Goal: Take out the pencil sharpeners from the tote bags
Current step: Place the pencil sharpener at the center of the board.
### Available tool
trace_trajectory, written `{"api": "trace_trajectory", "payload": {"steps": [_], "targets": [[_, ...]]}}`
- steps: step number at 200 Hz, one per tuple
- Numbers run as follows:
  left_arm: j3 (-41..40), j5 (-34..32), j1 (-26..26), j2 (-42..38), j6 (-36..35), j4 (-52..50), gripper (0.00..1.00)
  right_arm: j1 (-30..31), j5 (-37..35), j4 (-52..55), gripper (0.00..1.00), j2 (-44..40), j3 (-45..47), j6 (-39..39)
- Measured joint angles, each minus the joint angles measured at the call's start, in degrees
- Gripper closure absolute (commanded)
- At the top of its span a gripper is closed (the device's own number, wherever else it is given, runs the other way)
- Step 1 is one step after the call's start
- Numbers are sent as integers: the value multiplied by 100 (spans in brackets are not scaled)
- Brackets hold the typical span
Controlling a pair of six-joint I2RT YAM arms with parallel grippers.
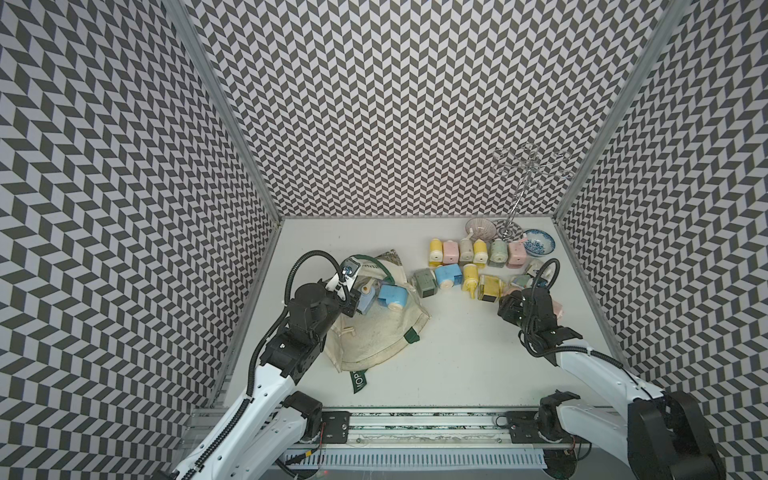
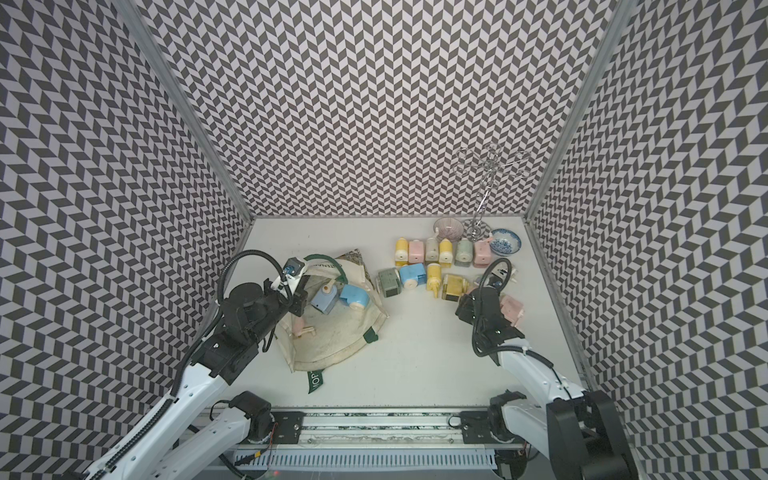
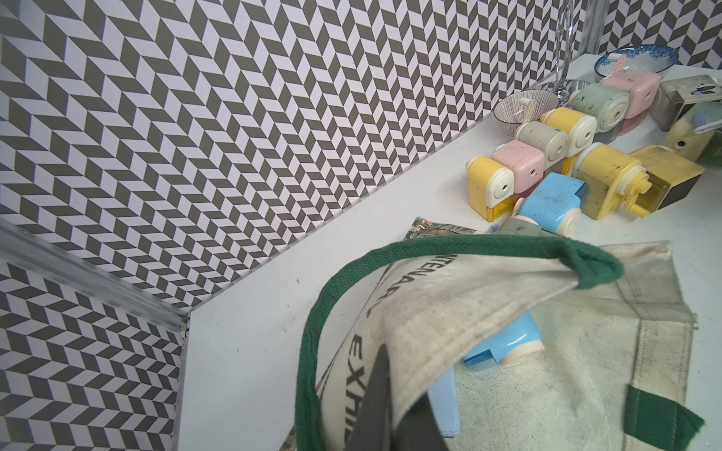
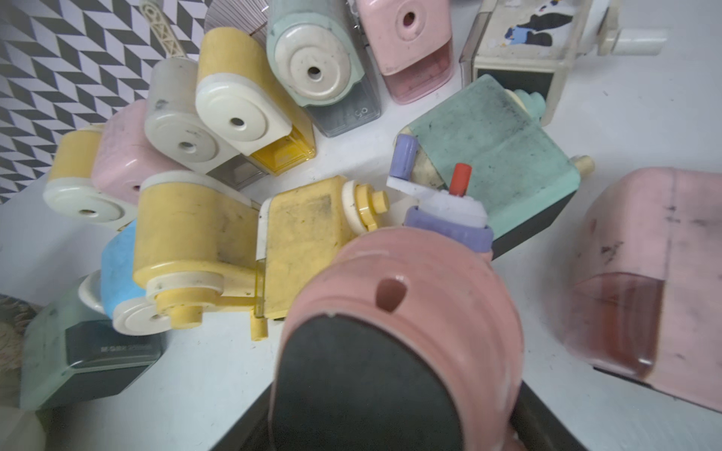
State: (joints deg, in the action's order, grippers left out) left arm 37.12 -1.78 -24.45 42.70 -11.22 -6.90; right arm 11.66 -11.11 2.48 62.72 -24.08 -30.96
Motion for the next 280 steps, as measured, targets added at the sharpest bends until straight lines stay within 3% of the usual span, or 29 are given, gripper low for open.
{"api": "trace_trajectory", "payload": {"steps": [98,199,247,280], "targets": [[0,-17,-79,-2,-4,-2,100,-33,-243,-120,26,267,79,-63],[0,-59,-129,-7,-4,-4,100,-61,-238,-87,16,278,76,-116],[0,-87,-142,-7,-7,-4,100,-61,-192,302,14,-284,-151,61],[0,-101,-142,-7,-7,-4,100,-61,284,334,18,-1001,-321,361]]}}
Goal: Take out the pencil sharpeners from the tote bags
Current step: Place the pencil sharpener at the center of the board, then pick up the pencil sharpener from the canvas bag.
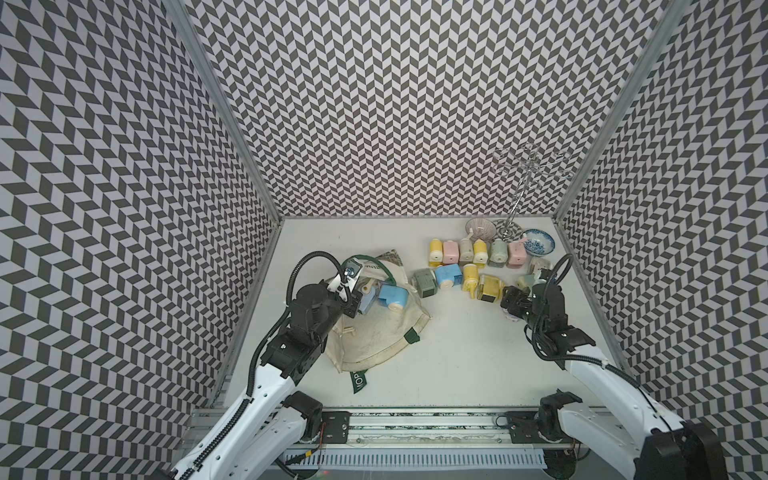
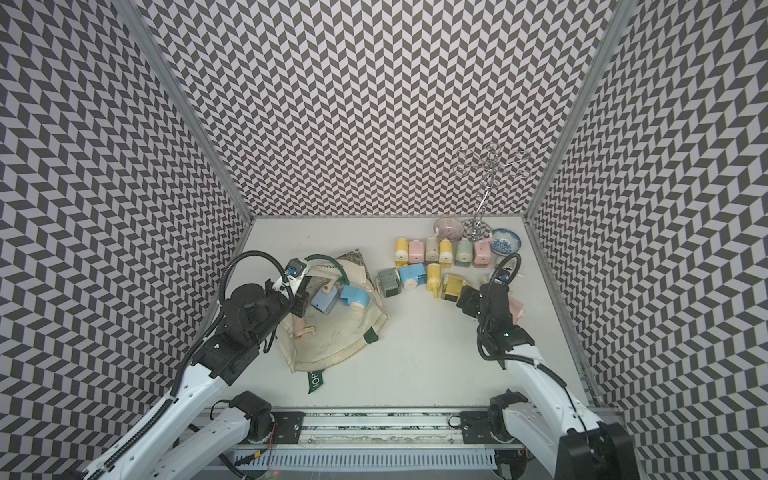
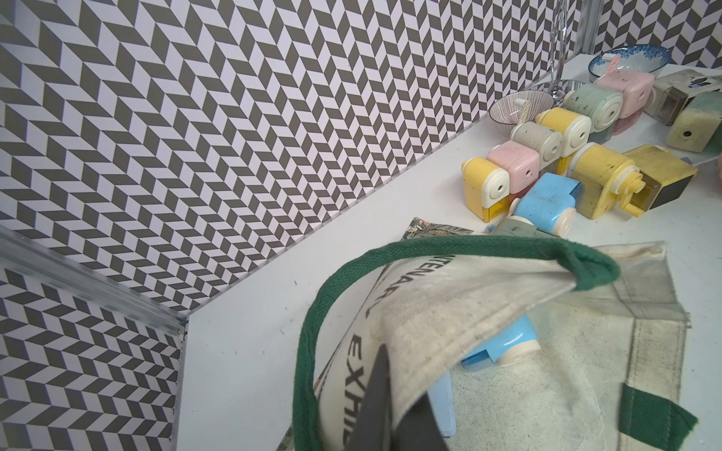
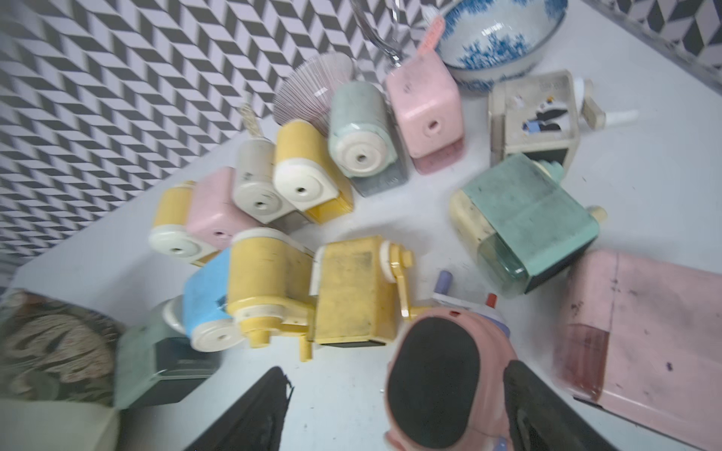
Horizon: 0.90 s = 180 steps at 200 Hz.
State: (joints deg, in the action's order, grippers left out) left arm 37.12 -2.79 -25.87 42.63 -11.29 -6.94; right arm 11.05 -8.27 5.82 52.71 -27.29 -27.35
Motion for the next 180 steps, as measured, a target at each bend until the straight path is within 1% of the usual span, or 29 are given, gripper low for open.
{"api": "trace_trajectory", "payload": {"steps": [23,40,54,66,75,83,112,123,154,180], "targets": [[0,-2,0,-2,2,0,100,2,684,-57,22,-455,-2,166],[0,-2,0,-2,0,0,100,57,1244,-122,25,-560,-44,291],[0,-2,0,-2,0,0,100,205,1711,-210,26,-560,-98,378],[0,-2,0,-2,2,0,100,485,2065,-372,28,-560,-101,417],[0,-2,0,-2,2,0,100,774,2275,-498,29,-560,-98,439],[0,-4,0,-2,2,0,100,1165,2371,-658,29,-560,-94,474],[0,-11,-2,-2,4,2,100,2730,2356,-1222,29,-411,-81,686],[0,-13,-2,-2,4,0,100,3180,2341,-1460,29,-225,-79,728],[0,-17,-2,-2,4,2,100,4247,2103,-2144,28,638,-68,798],[0,-37,-2,-7,4,0,100,5021,1836,-2444,28,1648,-240,901]]}}
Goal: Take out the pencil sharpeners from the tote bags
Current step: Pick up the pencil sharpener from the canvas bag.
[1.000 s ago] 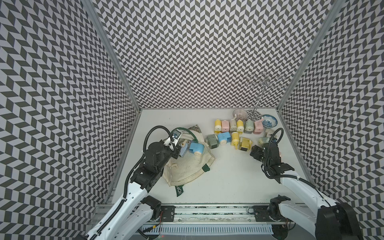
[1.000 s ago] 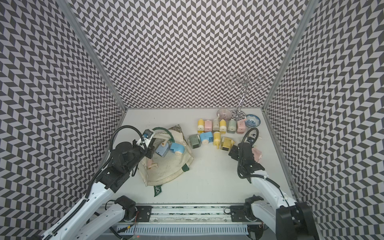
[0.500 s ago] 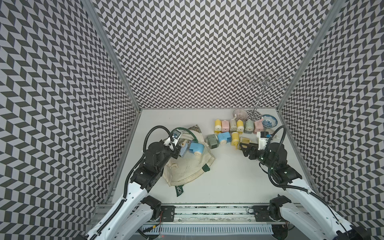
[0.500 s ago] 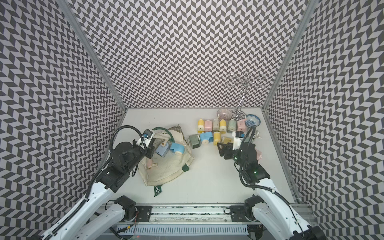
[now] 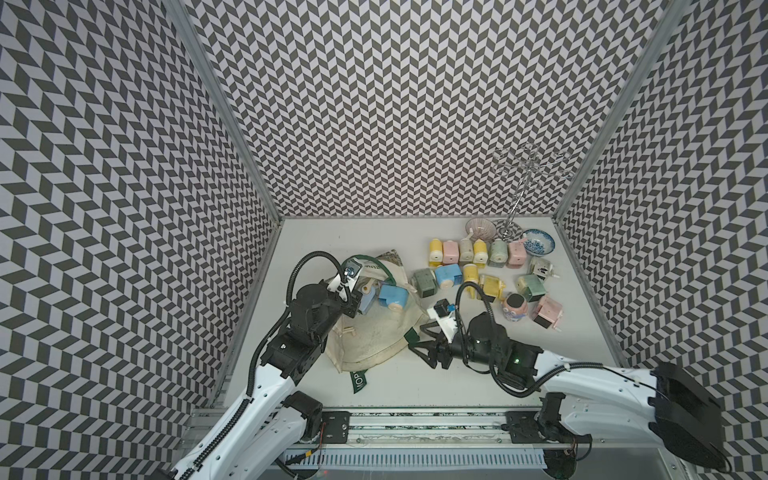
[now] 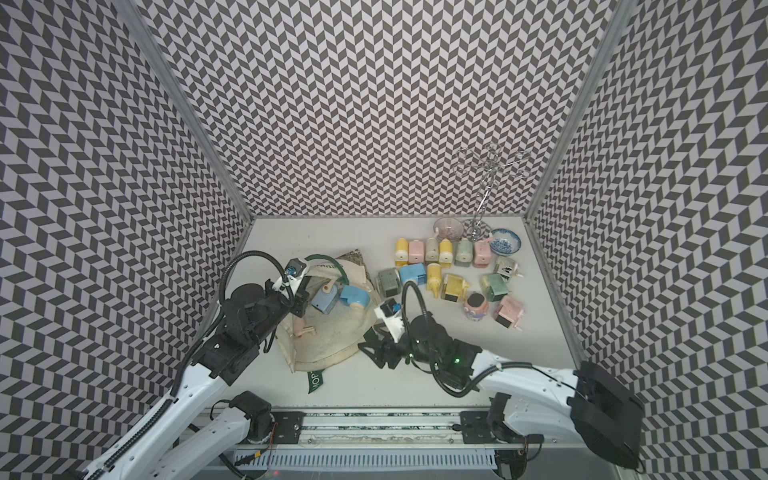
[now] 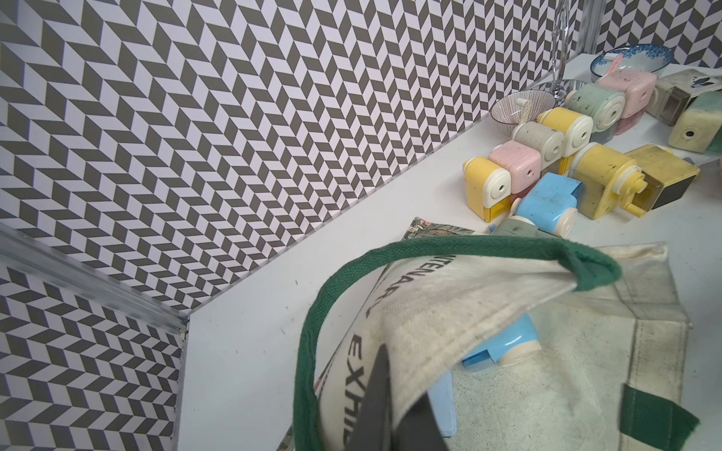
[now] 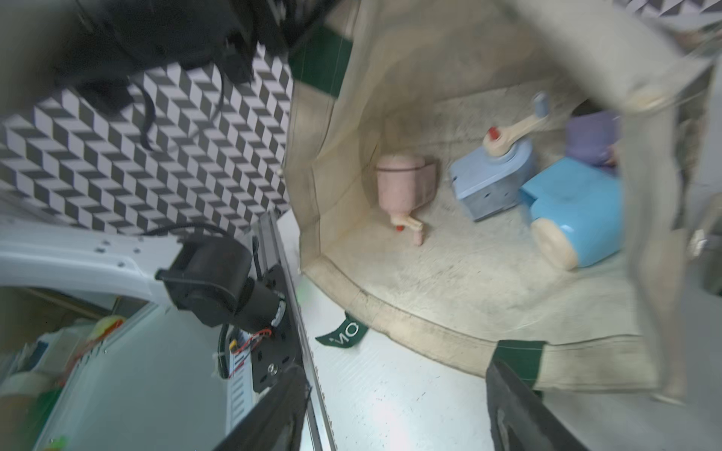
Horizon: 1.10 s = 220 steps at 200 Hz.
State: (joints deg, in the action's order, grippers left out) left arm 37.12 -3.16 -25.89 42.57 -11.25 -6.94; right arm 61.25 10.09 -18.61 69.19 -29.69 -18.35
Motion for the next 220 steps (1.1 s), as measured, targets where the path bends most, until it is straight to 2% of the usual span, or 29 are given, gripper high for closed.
{"api": "trace_trajectory", "payload": {"steps": [38,116,169,220], "targets": [[0,-46,0,-107,28,-11,100,573,-243,-627,28,1268,-472,-2],[0,-50,-35,-181,179,-7,100,763,-348,-1445,31,3582,-2070,142],[0,-70,-35,-181,236,-7,100,763,-533,-1602,21,4719,-3300,136],[0,-63,-39,-181,256,-4,100,756,-1084,-1934,14,5313,-3639,142]]}}
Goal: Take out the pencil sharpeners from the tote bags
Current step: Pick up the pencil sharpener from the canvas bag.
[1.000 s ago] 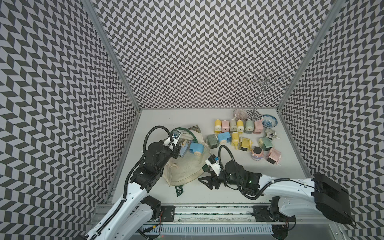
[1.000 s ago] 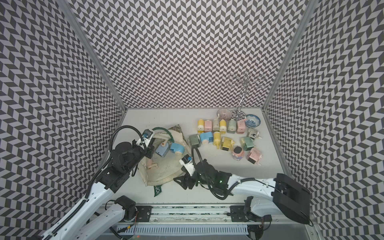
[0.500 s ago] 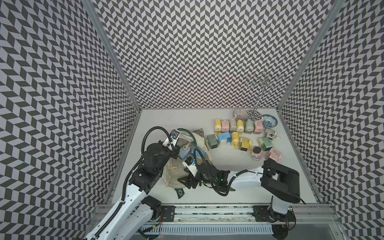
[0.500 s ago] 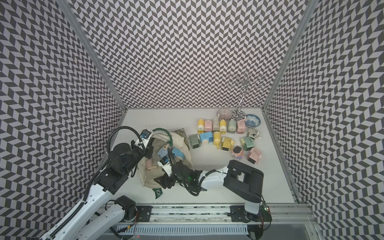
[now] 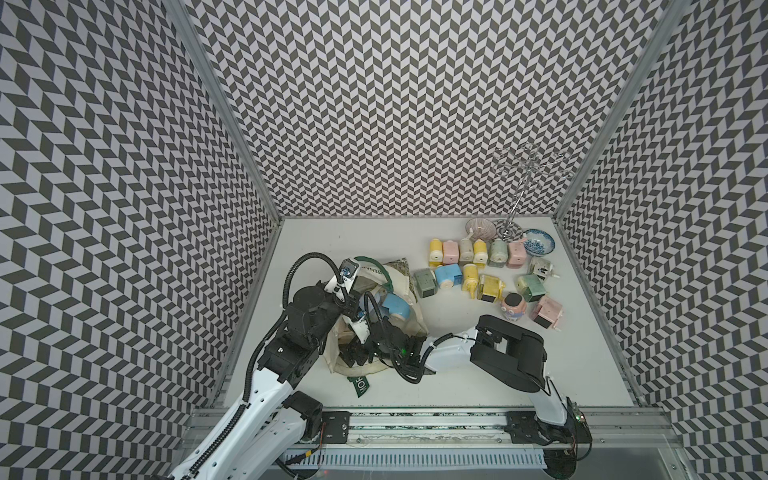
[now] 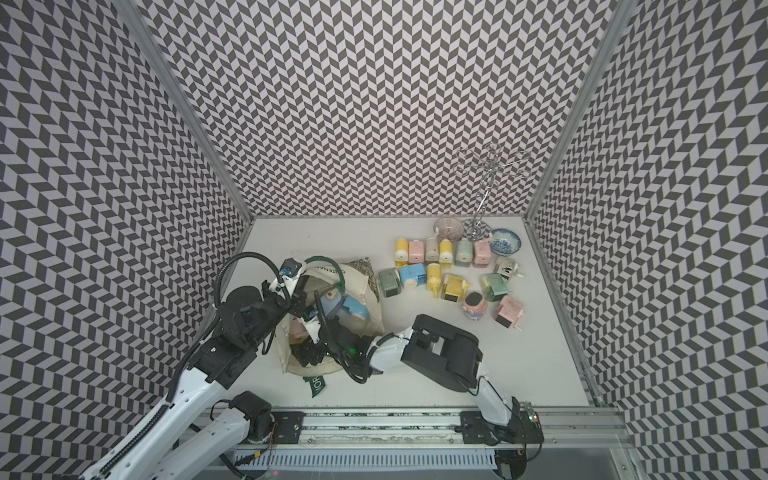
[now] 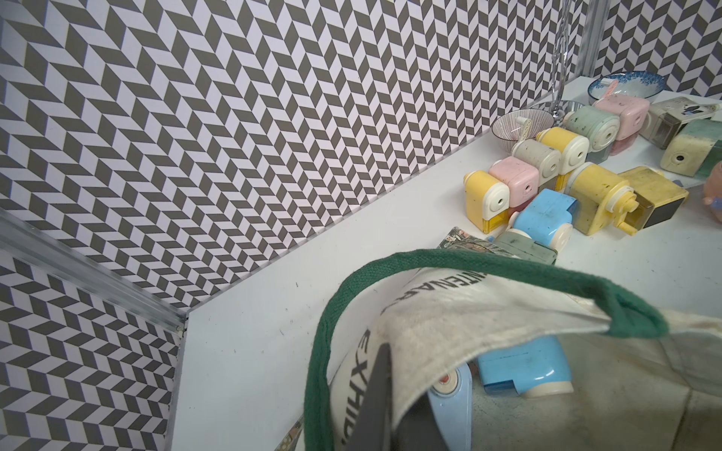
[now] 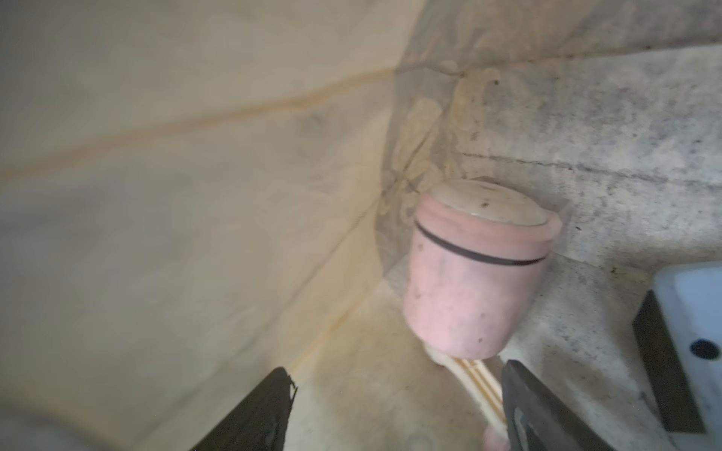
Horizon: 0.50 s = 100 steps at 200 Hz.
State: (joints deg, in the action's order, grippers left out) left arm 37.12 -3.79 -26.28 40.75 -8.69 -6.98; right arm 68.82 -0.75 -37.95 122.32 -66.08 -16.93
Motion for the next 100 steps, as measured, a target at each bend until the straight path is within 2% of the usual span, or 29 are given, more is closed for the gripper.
{"api": "trace_trajectory", "payload": {"steps": [74,100], "targets": [[33,-2,-24,0,221,-55,100,-160,-566,-466,14,590,-592,-22],[48,0,-33,0,264,-83,100,-225,-654,-461,7,894,-1036,-63]]}}
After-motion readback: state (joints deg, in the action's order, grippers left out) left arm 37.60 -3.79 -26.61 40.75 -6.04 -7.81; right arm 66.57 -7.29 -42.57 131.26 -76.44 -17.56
